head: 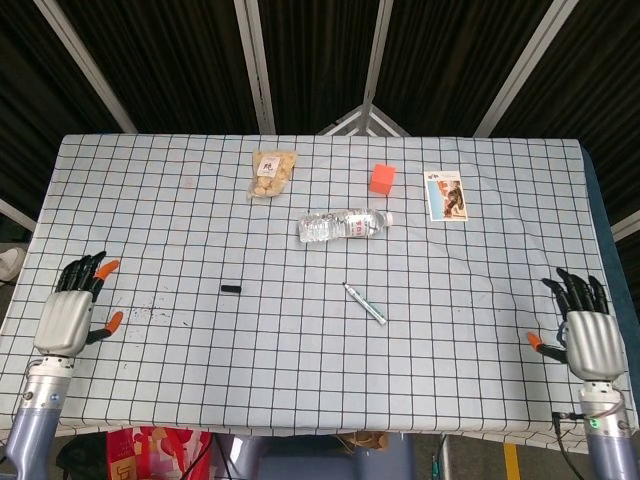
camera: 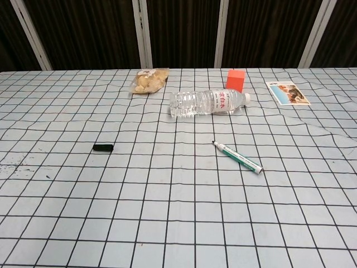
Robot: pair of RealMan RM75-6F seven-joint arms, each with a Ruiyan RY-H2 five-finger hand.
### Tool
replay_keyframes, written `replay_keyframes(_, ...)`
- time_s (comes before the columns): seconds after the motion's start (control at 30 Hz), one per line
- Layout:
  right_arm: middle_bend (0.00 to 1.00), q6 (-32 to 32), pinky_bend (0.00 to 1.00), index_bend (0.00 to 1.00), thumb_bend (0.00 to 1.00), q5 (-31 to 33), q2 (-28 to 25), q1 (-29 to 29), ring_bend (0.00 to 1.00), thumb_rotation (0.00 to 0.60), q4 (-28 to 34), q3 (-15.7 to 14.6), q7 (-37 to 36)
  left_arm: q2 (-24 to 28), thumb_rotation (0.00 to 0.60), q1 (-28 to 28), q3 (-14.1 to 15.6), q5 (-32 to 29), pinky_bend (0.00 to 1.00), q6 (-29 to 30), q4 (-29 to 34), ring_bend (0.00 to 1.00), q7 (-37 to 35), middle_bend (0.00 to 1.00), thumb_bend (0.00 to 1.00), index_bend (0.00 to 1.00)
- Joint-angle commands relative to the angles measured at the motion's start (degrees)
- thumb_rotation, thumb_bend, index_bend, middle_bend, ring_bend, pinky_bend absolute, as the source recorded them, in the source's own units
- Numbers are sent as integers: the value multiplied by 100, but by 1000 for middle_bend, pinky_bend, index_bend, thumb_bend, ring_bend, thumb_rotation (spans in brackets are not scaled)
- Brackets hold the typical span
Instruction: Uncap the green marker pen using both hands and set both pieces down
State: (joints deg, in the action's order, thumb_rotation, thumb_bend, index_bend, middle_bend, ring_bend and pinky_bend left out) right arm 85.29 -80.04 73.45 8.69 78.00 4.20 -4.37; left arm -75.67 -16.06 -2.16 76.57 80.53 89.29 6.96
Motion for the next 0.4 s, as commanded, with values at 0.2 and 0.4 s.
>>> replay_keyframes(0.2, 114, 22, 11, 208, 191, -25, 36, -207, 118, 600, -972, -40, -788, 71, 600, 250, 70, 215, 0, 256, -109, 0, -213, 38, 425, 152)
replay_keyframes(0.4, 114, -146, 11, 208, 191, -143, 24, -115, 118, 600, -910, -47, -815, 200, 600, 322, 34, 245, 0, 311, 16, 0, -189, 38, 425, 152)
